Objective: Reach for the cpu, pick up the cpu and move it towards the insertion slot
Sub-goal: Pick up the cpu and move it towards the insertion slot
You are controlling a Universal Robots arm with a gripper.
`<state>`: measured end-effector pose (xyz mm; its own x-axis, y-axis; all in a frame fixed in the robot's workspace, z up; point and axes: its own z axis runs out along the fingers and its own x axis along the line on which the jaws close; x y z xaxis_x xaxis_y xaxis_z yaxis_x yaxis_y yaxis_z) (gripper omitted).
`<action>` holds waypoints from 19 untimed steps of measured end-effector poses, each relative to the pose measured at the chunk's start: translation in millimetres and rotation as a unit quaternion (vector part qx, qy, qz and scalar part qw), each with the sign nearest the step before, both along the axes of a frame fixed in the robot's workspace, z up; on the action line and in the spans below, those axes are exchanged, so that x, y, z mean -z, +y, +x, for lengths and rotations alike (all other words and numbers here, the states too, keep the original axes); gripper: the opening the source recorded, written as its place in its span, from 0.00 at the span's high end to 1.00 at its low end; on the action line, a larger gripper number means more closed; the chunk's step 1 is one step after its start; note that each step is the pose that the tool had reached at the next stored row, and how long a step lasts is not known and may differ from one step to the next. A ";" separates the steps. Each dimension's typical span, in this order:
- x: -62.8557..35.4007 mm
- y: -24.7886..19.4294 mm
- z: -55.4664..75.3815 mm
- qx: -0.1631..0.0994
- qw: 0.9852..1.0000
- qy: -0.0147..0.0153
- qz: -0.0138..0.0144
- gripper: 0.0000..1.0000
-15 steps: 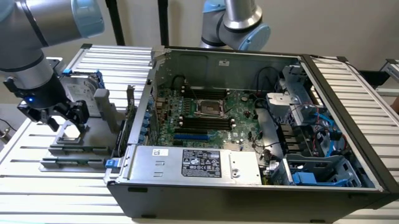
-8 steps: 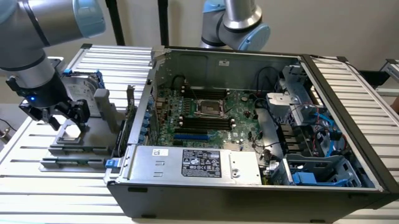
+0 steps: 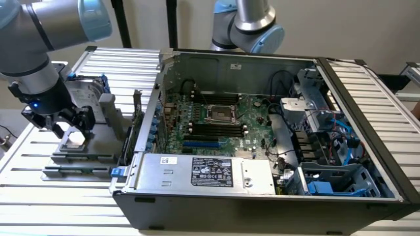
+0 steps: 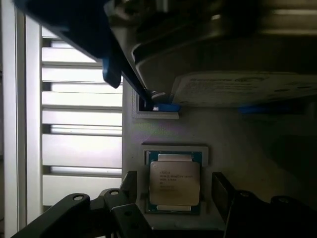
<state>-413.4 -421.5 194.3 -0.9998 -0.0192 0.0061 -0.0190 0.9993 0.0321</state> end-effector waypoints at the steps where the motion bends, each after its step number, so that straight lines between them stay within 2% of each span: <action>1: 0.6 0.0 0.0 0.000 1.000 0.000 0.000 0.29; 7: 3.0 0.0 0.2 0.000 1.000 0.000 -0.002 0.29; 19: 7.0 0.0 2.0 0.000 1.000 0.001 -0.009 0.29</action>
<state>-411.4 -421.5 187.3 -0.9998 -0.0191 0.0084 -0.0189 0.9997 0.0139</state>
